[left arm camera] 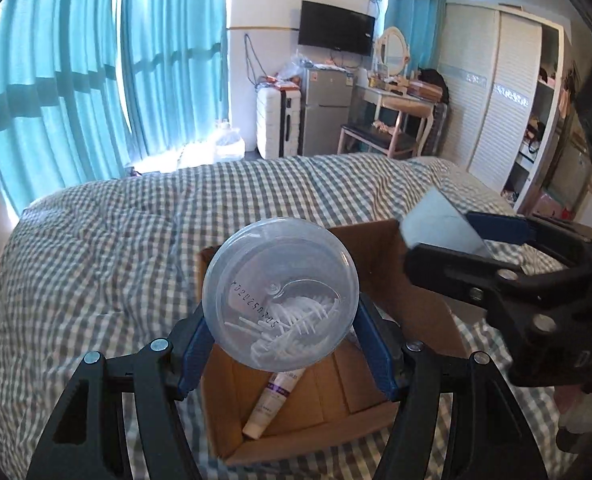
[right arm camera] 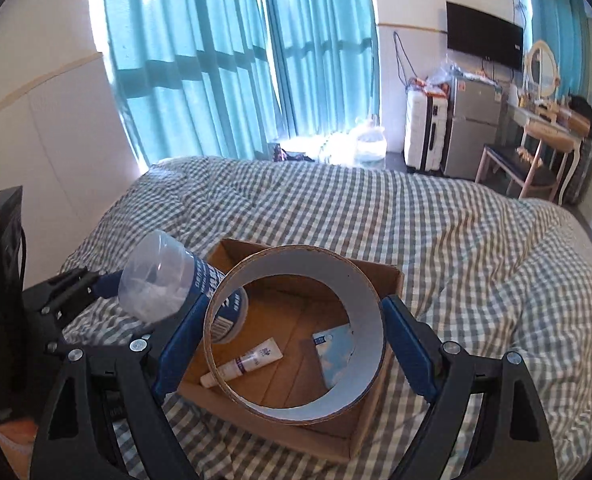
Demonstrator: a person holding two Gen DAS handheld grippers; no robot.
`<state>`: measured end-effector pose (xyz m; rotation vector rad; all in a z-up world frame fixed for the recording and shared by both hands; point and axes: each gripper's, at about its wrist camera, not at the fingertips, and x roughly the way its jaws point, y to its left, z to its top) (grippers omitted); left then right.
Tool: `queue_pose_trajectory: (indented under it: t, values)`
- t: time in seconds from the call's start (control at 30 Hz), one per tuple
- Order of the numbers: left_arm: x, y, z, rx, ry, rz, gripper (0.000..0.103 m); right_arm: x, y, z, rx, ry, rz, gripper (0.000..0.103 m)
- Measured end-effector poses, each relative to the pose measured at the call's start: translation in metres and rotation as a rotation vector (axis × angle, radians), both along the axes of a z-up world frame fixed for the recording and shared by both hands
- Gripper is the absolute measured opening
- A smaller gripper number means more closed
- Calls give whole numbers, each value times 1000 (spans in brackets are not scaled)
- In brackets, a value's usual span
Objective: Organize objects
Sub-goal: 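Carry container and tape roll into the box and release both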
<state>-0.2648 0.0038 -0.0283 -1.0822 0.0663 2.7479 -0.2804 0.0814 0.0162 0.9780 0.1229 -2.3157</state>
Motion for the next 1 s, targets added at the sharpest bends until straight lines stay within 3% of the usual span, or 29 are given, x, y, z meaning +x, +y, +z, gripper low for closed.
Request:
queue_pose_trajectory:
  t: [0.27, 0.53, 0.67, 0.77, 0.87, 1.0]
  values:
    - [-33, 1, -52, 4, -102, -15, 68, -41, -14, -55, 42, -59, -31, 87]
    - [-39, -1, -73, 4, -125, -17, 68, -53, -14, -65, 6, -67, -19, 88]
    - [-37, 3, -68, 15, -123, -33, 69, -48, -10, -60, -9, -58, -14, 89]
    - [-33, 6, -61, 6, -137, -32, 81, -38, -5, -49, -14, -20, -23, 94]
    - [-19, 7, -39, 0, -114, -28, 93, -29, 8, -30, -58, 7, -42, 95]
    - [7, 0, -10, -4, -77, -19, 96, -11, 30, 3, -100, 47, -58, 95]
